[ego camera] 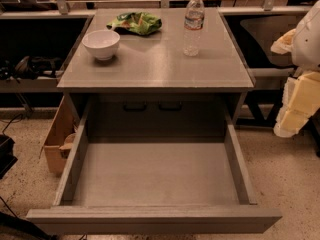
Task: Place water bottle into top drawer
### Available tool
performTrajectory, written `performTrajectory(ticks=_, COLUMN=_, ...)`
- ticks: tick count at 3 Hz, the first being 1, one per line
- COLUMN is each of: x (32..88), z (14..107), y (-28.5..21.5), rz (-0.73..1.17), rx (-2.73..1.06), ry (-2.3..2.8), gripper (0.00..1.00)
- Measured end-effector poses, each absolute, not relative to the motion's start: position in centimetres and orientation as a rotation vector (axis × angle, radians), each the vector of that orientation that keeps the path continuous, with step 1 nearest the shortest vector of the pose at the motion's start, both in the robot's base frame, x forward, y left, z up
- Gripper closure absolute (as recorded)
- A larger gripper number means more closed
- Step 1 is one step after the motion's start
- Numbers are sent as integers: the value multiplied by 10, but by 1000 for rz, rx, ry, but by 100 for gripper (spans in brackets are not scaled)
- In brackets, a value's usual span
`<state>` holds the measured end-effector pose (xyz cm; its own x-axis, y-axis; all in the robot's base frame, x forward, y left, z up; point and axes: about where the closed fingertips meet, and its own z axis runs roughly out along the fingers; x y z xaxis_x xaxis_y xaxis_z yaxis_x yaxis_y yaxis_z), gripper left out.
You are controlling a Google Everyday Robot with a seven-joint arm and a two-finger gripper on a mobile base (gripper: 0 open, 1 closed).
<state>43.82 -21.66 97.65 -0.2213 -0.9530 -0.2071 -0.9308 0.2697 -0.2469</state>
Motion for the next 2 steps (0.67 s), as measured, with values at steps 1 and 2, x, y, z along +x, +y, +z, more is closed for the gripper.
performTrajectory(ticks=1, x=440, z=979, y=-216, rz=-107, rx=-1710, ry=2219, gripper=0)
performTrajectory(ticks=2, x=459, z=977, y=-226, rz=-136, rx=-1609, ry=2168, gripper=0)
